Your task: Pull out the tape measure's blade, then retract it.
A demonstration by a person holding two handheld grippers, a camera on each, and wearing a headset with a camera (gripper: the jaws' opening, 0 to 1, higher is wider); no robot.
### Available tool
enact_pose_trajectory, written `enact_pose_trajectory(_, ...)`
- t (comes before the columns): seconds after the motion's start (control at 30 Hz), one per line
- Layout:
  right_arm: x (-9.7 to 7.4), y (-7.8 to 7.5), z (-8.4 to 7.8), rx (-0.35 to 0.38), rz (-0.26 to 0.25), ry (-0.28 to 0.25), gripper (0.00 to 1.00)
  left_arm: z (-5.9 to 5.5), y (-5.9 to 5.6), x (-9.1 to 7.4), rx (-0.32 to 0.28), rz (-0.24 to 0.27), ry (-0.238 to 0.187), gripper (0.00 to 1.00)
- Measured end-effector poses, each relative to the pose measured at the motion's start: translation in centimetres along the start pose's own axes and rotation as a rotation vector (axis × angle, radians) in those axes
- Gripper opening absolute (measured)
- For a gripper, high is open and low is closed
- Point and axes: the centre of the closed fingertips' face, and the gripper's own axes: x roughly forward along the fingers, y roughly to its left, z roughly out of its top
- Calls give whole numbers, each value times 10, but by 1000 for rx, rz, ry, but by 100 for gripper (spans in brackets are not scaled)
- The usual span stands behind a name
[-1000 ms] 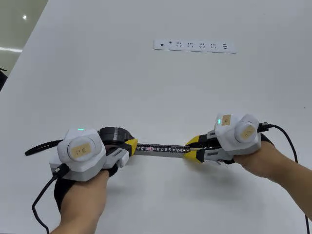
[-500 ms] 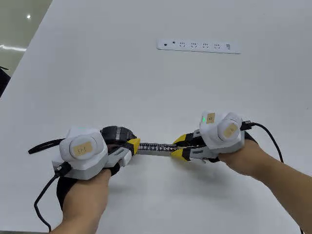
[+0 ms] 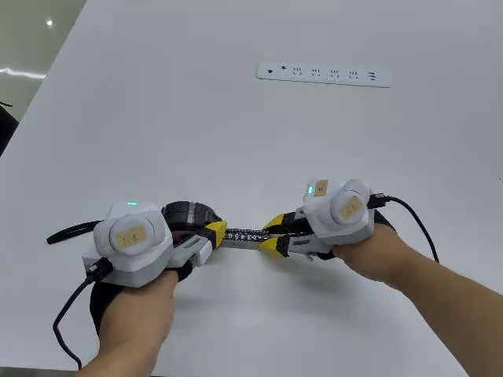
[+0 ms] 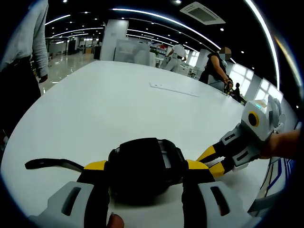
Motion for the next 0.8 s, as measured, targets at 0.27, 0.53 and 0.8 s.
enact_pose_trajectory(0.27, 16, 2, 14, -11, 8, -11, 11, 0, 0, 0, -8, -5, -3, 57)
enact_pose_trajectory(0.53, 28, 4, 23, -9, 10, -26, 12, 0, 0, -1, -12, -10, -4, 57)
enact_pose_trajectory(0.8, 37, 6, 30, -15, 14, -35, 12, 0, 0, -1, -16, -13, -6, 57)
